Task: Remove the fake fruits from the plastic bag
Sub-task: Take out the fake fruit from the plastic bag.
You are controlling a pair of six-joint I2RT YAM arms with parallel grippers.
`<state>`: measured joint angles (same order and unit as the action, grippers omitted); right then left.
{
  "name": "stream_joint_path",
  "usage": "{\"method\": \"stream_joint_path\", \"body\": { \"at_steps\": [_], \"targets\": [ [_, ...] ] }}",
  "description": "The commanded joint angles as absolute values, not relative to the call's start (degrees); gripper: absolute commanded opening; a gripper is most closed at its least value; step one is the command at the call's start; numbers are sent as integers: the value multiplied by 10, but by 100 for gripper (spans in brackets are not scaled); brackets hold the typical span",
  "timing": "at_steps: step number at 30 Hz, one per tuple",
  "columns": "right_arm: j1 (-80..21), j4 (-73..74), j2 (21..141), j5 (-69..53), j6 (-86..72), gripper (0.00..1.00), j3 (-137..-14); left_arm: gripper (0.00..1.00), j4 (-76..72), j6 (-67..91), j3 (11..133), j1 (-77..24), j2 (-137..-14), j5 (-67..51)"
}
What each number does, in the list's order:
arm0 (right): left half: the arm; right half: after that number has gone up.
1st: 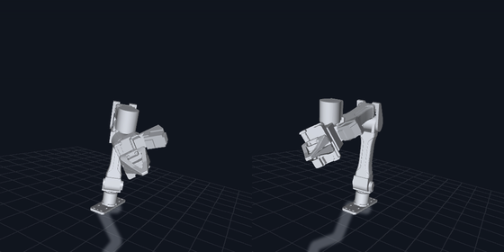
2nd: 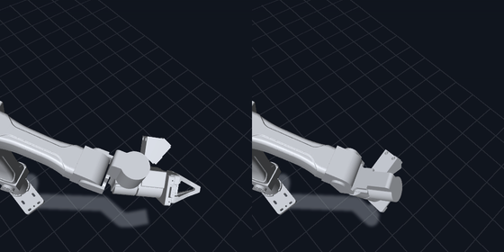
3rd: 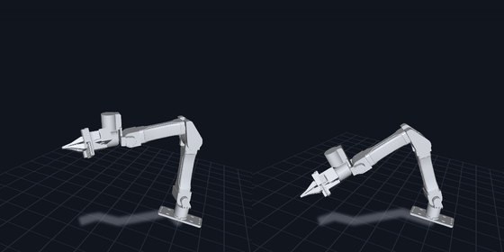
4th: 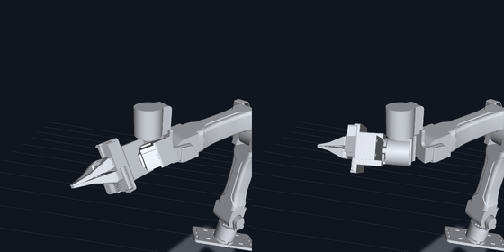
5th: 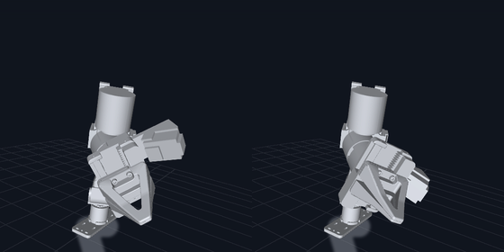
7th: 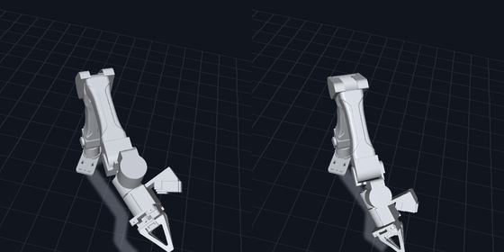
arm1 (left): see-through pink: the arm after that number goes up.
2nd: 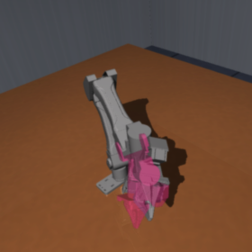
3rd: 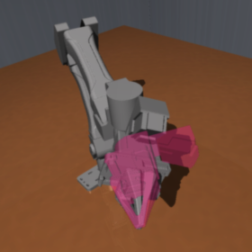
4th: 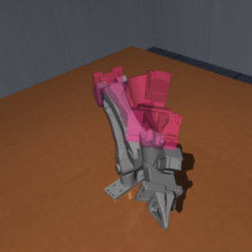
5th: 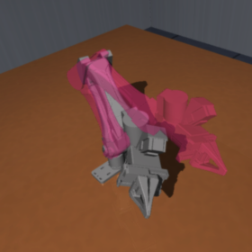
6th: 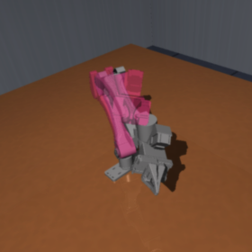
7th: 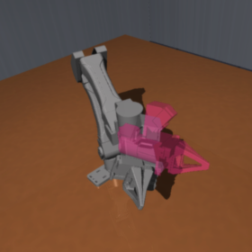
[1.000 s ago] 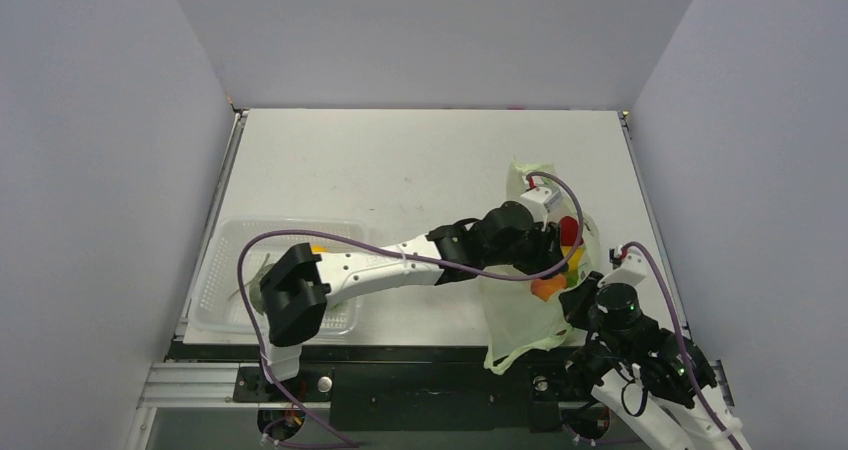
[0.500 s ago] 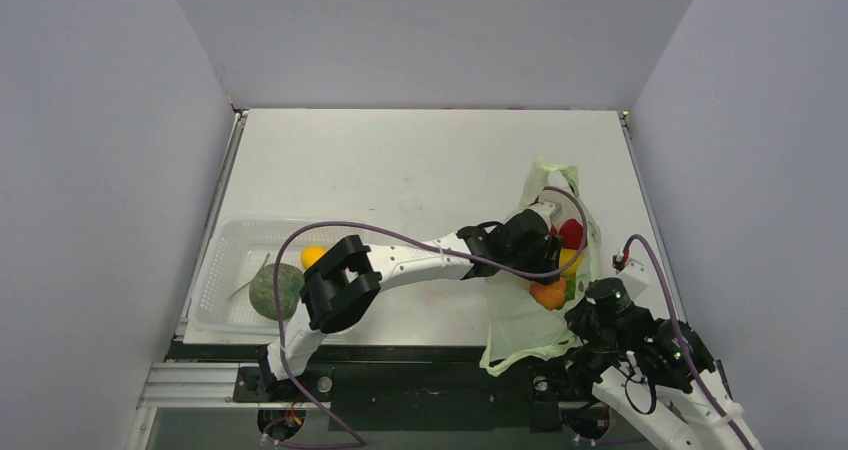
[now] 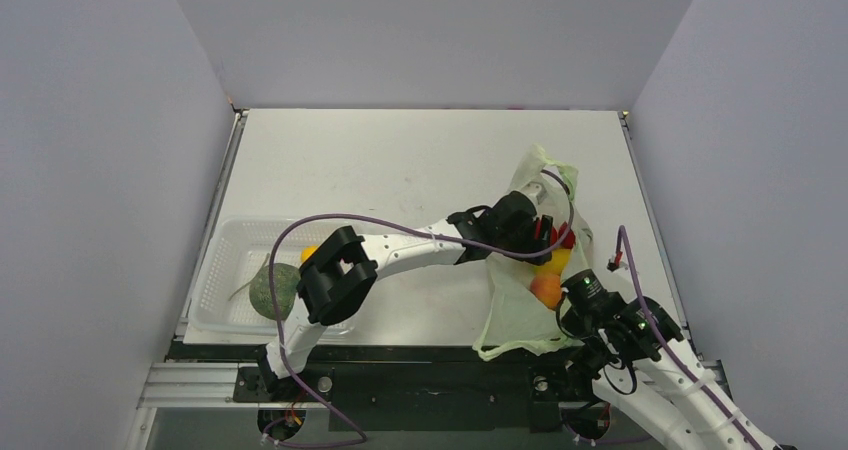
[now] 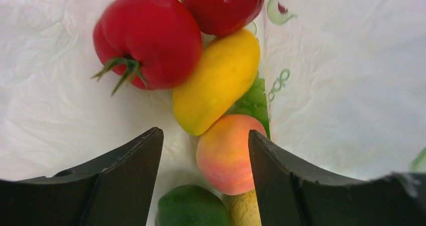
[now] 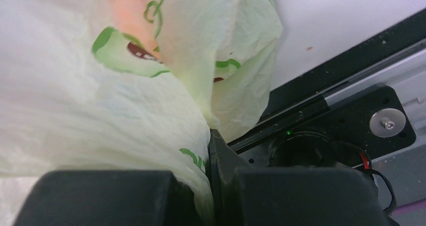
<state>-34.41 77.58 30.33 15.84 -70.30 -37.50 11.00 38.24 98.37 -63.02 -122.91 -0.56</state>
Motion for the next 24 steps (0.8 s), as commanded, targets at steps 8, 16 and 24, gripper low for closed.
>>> {"method": "stream_joint_path", "body": {
  "at_steps": [8, 16, 24],
  "targets": [
    [-328, 752, 305, 194, -757, 0, -359, 66, 100, 349, 1071, -635, -1308, -32],
    [-324, 734, 319, 195, -737, 0, -370, 71, 127, 338, 1125, -643, -1356, -14],
    [-317, 735, 310, 205, -718, 0, -385, 87, 129, 322, 1087, -648, -1318, -48]
  ]
}}
